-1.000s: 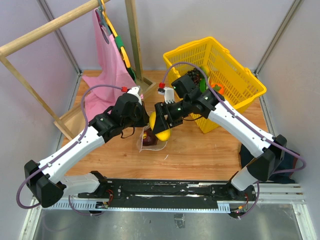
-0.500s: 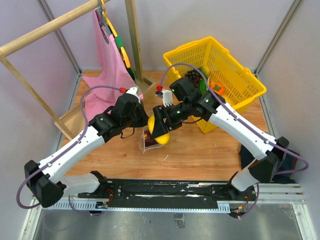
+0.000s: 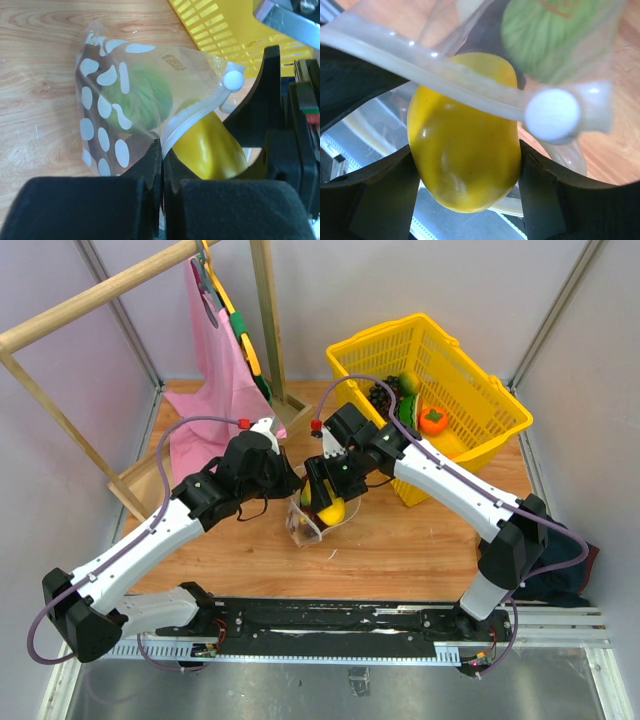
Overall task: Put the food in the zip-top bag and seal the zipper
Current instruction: Place the fake fruit in the zipper food storage bag.
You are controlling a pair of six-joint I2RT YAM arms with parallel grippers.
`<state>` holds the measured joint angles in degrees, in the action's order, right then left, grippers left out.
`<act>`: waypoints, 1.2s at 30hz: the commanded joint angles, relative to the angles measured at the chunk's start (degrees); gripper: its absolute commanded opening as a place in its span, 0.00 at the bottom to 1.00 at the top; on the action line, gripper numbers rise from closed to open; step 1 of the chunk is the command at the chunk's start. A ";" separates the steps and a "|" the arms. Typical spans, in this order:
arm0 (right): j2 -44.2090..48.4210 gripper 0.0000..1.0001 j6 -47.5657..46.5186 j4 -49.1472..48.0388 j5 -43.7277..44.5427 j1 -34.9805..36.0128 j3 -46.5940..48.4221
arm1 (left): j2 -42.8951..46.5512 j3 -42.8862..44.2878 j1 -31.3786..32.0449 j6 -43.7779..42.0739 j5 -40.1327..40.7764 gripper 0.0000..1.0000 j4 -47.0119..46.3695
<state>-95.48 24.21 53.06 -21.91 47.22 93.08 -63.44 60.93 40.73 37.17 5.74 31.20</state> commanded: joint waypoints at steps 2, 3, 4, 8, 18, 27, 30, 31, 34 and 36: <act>-0.21 0.33 0.19 0.29 7.26 -1.22 2.12 | 0.94 -0.92 0.14 0.25 -3.01 0.00 -3.72; -0.31 0.36 0.27 -0.09 7.72 -1.23 2.20 | 0.82 -0.98 0.14 0.31 -3.20 0.00 -3.88; -0.44 0.40 0.45 -0.68 8.24 -1.24 2.24 | 0.82 -1.05 0.14 0.40 -3.33 0.00 -4.07; -0.45 0.46 1.30 -3.15 10.71 -1.34 1.61 | 0.77 -1.31 0.13 0.50 -3.70 0.00 -4.48; 4.22 0.57 4.14 -14.64 15.55 -1.32 -4.34 | 0.89 -2.57 0.14 1.50 -4.78 0.00 -5.55; 6.59 0.70 3.83 -19.73 12.92 -1.31 -7.56 | 1.34 -3.07 0.13 2.00 -4.45 0.00 -5.83; 7.52 0.75 3.50 -21.17 12.38 -1.25 -8.60 | 1.62 -3.27 0.14 2.19 -4.10 0.00 -5.71; 7.77 0.77 3.48 -21.54 12.30 -1.25 -8.80 | 1.76 -3.35 0.14 2.28 -3.97 0.00 -5.75; 8.48 0.81 3.31 -22.54 11.81 -1.29 -9.57 | 2.17 -3.57 0.14 2.36 -3.53 0.00 -5.65; 8.99 0.82 3.24 -23.01 11.62 -1.32 -9.90 | 2.41 -3.64 0.09 2.39 -3.25 0.00 -5.59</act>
<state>-89.19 27.11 34.13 -8.91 46.50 84.09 -62.57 57.58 40.73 39.05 2.04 27.24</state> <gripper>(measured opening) 0.812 0.011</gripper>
